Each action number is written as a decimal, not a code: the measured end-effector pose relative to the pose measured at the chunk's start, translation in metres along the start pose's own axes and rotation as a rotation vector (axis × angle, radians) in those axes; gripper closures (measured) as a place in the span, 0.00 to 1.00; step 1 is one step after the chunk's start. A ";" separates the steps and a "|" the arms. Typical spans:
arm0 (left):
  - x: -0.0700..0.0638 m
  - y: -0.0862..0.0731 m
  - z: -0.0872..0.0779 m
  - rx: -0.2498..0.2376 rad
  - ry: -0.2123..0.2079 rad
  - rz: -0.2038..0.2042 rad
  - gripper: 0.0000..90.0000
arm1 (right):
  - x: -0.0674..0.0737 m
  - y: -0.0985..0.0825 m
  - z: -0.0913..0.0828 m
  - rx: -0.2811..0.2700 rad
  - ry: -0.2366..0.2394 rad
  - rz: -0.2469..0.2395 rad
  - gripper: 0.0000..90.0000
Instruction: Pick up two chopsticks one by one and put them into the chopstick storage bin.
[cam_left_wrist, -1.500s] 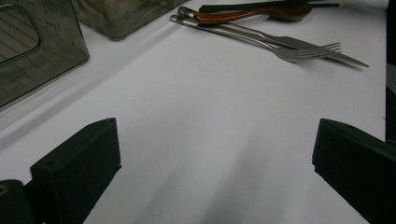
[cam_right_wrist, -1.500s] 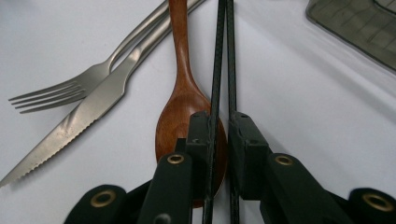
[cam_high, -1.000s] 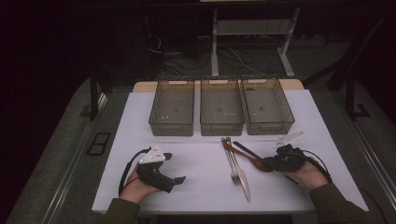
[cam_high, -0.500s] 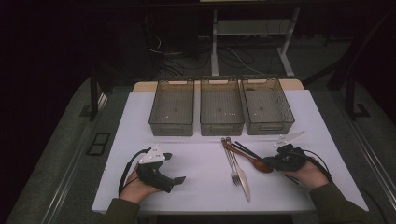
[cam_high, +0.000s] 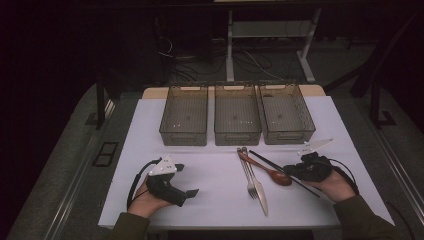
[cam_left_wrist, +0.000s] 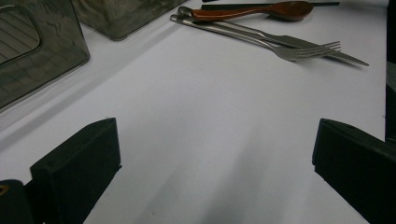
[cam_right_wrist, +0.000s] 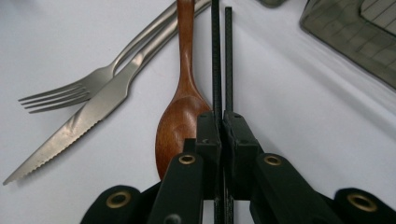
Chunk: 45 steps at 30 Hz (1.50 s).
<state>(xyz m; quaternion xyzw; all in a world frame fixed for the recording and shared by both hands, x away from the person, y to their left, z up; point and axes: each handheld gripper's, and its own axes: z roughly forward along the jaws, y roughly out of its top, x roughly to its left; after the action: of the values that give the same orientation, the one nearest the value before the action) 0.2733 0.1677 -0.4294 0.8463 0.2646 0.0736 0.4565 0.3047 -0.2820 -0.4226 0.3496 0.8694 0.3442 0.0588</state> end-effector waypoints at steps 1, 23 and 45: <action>0.000 0.000 0.000 0.000 0.000 0.000 0.00 | 0.000 0.000 -0.001 -0.003 0.005 0.003 0.94; 0.000 -0.001 0.000 -0.004 -0.004 -0.006 0.00 | 0.002 0.011 -0.016 -0.098 0.056 0.004 0.93; -0.001 0.000 0.003 -0.006 -0.005 -0.004 0.00 | 0.003 0.036 -0.011 -0.155 0.067 -0.003 0.93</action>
<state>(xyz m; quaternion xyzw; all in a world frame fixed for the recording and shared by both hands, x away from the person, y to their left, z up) 0.2737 0.1646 -0.4308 0.8446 0.2652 0.0714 0.4597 0.3190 -0.2679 -0.3907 0.3310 0.8422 0.4216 0.0572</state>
